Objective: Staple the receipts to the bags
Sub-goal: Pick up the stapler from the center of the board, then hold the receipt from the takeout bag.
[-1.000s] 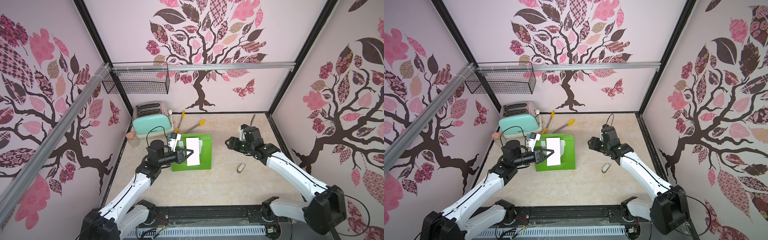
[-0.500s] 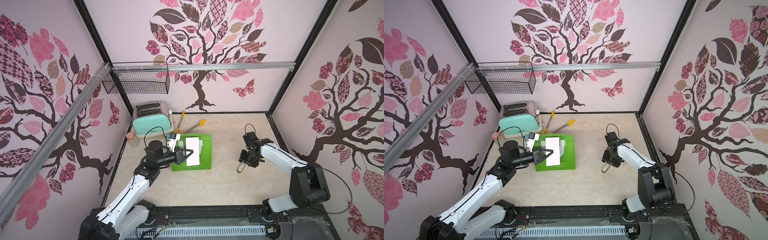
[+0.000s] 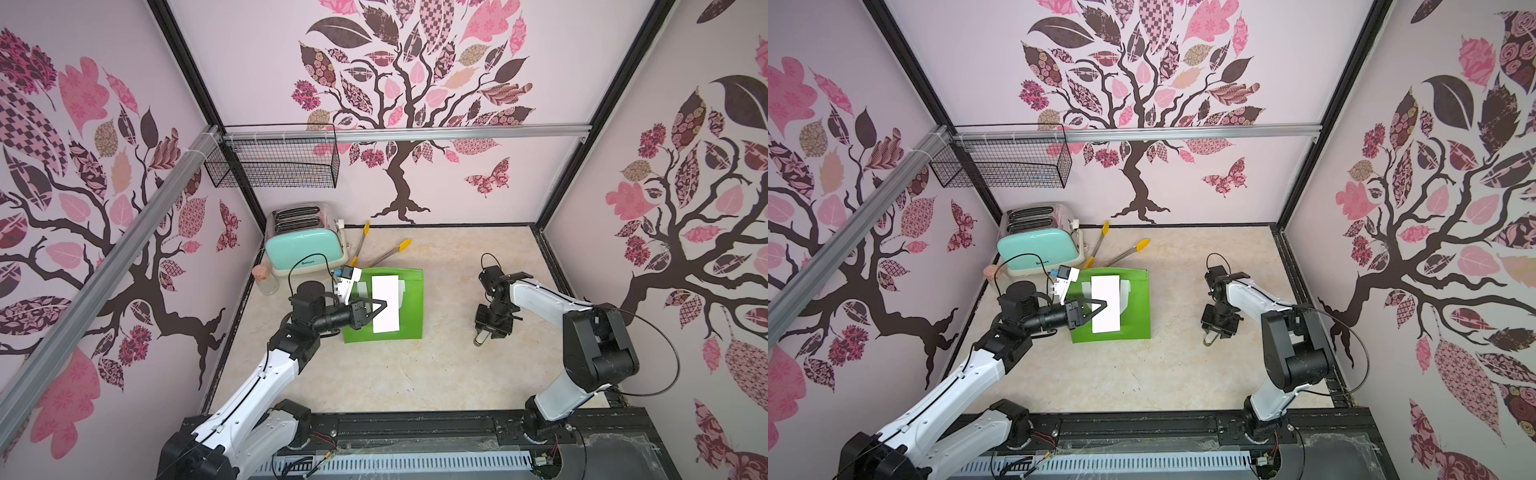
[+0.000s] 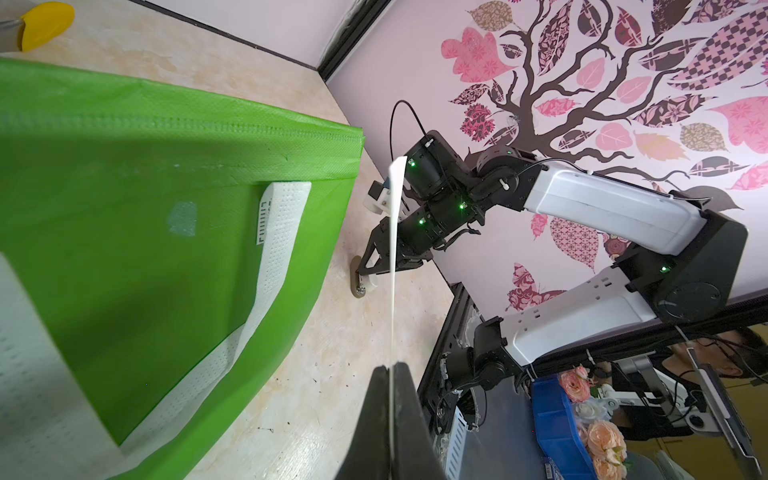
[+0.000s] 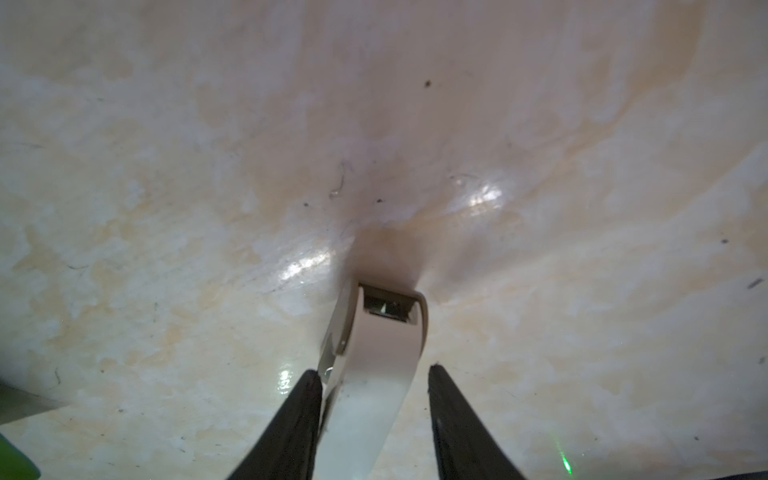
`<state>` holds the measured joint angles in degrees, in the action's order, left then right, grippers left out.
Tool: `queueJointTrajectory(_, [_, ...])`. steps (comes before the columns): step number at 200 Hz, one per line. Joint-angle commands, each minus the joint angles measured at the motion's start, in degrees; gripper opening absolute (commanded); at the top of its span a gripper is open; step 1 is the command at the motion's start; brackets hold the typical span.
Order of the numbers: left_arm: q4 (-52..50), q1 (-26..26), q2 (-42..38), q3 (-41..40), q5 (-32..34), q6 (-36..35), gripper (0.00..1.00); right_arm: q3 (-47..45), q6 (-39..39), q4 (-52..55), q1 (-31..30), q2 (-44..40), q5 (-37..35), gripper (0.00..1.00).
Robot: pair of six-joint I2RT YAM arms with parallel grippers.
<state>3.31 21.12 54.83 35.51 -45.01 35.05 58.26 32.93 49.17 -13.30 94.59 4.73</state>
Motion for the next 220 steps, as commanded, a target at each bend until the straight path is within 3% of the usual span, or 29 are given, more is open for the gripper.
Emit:
queueJointTrajectory(1, [-0.04,-0.21,-0.17,2.2,-0.58,-0.97,0.0,1.46,-0.5,2.31,0.12,2.6,1.98,0.44])
queueJointTrajectory(23, [-0.08,-0.21,-0.25,2.19,-0.57,-0.99,0.0,2.15,-0.68,2.42,0.15,2.86,1.58,0.37])
queueJointTrajectory(62, [-0.52,-0.21,0.68,2.2,-0.2,-1.07,0.0,2.02,-0.5,1.43,0.12,0.8,1.57,0.08])
queueJointTrajectory(109, [0.68,-0.21,4.41,2.38,0.06,-1.12,0.0,3.61,0.62,-2.91,-2.07,-10.08,-0.53,0.07])
queueJointTrajectory(167, [3.44,-0.82,7.78,2.9,0.72,-1.7,0.0,10.62,4.15,-17.34,-19.18,-21.8,-17.11,0.07])
queueJointTrajectory(220, [5.49,-1.61,10.36,4.09,1.23,-1.45,0.0,16.55,-1.24,-32.23,-32.14,-19.56,-30.8,0.07])
